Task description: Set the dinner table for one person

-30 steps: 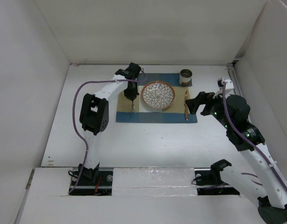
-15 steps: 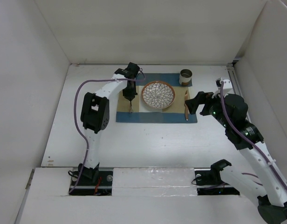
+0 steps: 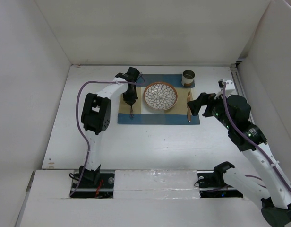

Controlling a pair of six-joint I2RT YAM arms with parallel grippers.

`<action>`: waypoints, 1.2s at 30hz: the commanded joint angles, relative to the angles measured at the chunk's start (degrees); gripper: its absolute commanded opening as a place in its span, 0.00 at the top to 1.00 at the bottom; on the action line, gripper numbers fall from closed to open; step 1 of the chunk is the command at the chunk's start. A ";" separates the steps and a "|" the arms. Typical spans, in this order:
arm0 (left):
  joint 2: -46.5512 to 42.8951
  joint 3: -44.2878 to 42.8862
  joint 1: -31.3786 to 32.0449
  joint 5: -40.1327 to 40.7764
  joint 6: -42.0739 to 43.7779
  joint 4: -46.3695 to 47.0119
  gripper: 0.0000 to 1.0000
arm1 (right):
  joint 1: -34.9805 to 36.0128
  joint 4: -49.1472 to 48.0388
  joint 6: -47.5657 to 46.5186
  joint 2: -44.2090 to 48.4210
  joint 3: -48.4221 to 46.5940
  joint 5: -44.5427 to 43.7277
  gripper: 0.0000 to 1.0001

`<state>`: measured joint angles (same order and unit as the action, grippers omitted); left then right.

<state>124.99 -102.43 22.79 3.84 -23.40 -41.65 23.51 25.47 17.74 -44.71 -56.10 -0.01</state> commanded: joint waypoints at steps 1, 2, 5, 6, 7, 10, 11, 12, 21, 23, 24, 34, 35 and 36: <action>-0.45 0.57 0.07 -0.76 -0.42 0.60 1.00 | -0.48 -0.95 -0.25 0.24 -0.51 0.19 0.00; -0.45 0.57 0.07 -0.76 -0.94 0.60 1.00 | -0.48 -0.95 -0.25 0.24 -0.51 0.19 0.00; -0.45 0.57 0.07 -0.76 -0.95 0.60 1.00 | -0.48 -0.95 -0.25 0.24 -0.51 0.19 0.00; -0.45 0.57 0.07 -0.76 -0.95 0.60 1.00 | -0.48 -0.95 -0.25 0.24 -0.51 0.19 0.00; -0.45 1.09 0.07 -0.76 -0.95 0.60 1.00 | -0.48 -0.95 -0.25 0.24 -0.51 0.19 0.00; -0.45 1.62 0.07 -1.29 -1.47 1.22 1.00 | -0.48 -0.95 -0.25 0.76 0.02 0.19 0.00; -0.45 1.62 0.07 -1.29 -1.48 1.22 1.00 | -0.48 -0.95 -0.25 0.76 0.02 0.19 0.00; -0.45 1.62 0.07 -1.81 -1.48 1.22 1.00 | -0.48 -0.95 -0.25 0.76 0.02 0.19 0.00; -0.45 1.62 0.07 -1.81 -1.48 1.22 1.00 | -0.48 -0.95 -0.25 0.76 0.02 0.19 0.00; 0.08 1.62 0.07 -2.34 -1.48 1.22 0.97 | -0.48 -0.95 -0.25 0.76 0.02 0.19 0.00; 0.08 1.62 0.07 -2.34 -1.48 1.22 0.94 | -0.48 -0.95 -0.25 0.76 0.54 0.19 0.00; -1.68 2.14 0.07 0.90 -2.71 0.08 0.56 | -0.48 -0.95 -0.25 0.76 0.55 0.19 0.00; -2.55 2.85 0.07 0.91 -3.31 0.08 0.54 | -0.48 -0.95 -0.25 0.76 0.03 0.19 0.00; -3.86 2.85 0.07 0.91 -3.32 0.08 0.53 | -0.48 -0.95 -0.25 1.29 0.02 0.19 0.00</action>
<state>125.16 -100.64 22.79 3.09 -25.67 -40.12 23.51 25.54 17.74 -44.60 -55.35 -0.01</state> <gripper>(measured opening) 0.464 0.999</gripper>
